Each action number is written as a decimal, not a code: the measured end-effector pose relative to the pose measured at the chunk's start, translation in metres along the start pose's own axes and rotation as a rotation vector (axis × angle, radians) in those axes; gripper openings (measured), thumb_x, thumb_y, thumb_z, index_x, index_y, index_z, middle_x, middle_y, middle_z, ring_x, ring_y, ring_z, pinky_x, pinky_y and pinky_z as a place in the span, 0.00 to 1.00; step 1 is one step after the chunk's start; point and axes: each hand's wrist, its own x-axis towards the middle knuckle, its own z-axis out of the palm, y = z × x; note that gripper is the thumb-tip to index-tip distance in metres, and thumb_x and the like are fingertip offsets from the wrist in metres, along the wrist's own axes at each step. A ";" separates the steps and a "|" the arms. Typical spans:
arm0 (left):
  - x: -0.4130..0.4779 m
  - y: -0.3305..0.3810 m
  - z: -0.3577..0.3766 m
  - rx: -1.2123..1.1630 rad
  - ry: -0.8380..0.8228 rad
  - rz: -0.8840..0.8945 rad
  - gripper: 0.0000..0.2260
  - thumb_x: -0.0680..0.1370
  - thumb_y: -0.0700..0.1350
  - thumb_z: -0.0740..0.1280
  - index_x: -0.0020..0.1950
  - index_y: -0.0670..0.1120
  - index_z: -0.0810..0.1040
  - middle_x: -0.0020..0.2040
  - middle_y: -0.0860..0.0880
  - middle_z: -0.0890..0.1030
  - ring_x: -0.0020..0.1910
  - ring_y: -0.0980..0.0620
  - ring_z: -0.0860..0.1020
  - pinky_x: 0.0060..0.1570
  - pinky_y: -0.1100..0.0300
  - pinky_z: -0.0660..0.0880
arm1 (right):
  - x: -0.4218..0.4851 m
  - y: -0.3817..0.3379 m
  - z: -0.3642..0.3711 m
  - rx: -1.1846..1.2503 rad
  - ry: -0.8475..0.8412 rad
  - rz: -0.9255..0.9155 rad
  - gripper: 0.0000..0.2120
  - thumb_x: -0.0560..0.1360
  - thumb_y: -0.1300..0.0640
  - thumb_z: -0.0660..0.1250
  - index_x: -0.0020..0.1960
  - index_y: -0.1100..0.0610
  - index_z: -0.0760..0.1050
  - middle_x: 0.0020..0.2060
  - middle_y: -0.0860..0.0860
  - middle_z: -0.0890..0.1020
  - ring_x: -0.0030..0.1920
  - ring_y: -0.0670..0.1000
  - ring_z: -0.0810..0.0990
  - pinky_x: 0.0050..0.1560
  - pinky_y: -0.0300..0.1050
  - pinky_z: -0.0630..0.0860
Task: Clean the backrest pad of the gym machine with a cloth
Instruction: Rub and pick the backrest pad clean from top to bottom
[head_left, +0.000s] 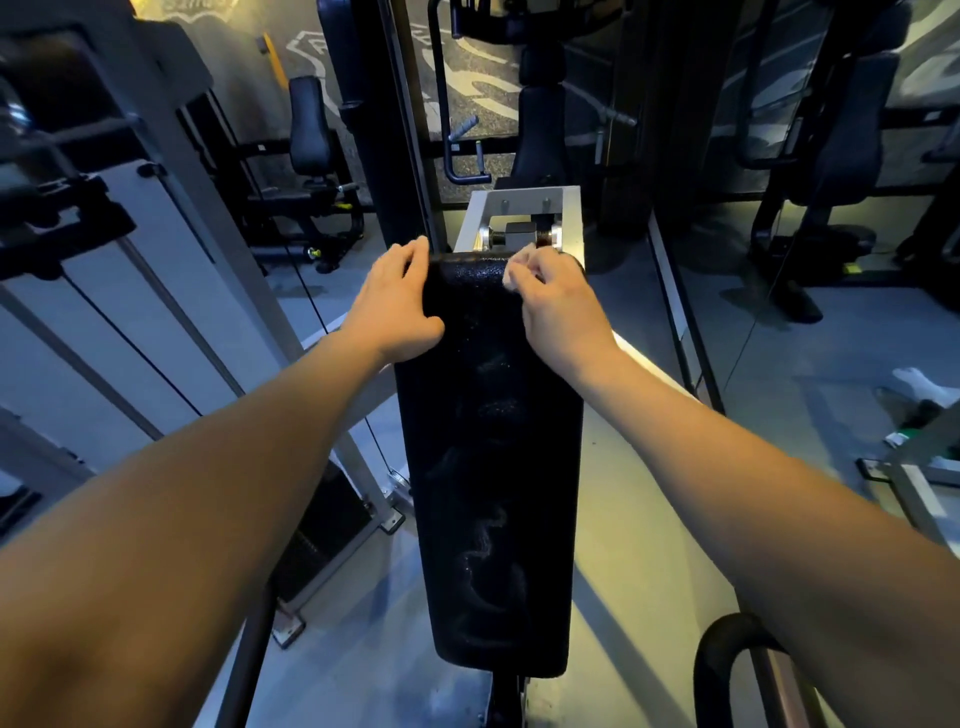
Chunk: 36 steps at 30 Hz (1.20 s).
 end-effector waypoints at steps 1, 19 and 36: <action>-0.001 -0.006 0.000 0.008 -0.021 -0.023 0.44 0.75 0.46 0.67 0.83 0.47 0.42 0.83 0.50 0.44 0.81 0.49 0.42 0.79 0.48 0.48 | -0.012 -0.006 0.007 -0.003 -0.062 -0.042 0.13 0.70 0.74 0.66 0.51 0.61 0.75 0.53 0.57 0.76 0.48 0.59 0.72 0.41 0.50 0.75; 0.000 -0.009 0.004 -0.035 -0.147 -0.085 0.47 0.73 0.41 0.67 0.82 0.46 0.37 0.82 0.49 0.37 0.81 0.48 0.37 0.79 0.48 0.45 | -0.001 -0.018 0.015 -0.053 -0.154 -0.160 0.10 0.74 0.69 0.70 0.54 0.62 0.78 0.50 0.59 0.76 0.47 0.60 0.74 0.33 0.49 0.71; -0.001 -0.013 0.004 -0.075 -0.147 -0.070 0.47 0.73 0.37 0.66 0.82 0.47 0.37 0.82 0.50 0.37 0.81 0.50 0.37 0.78 0.51 0.46 | 0.030 -0.038 0.022 -0.058 -0.074 -0.037 0.15 0.71 0.73 0.67 0.56 0.62 0.78 0.55 0.58 0.77 0.51 0.59 0.73 0.44 0.50 0.75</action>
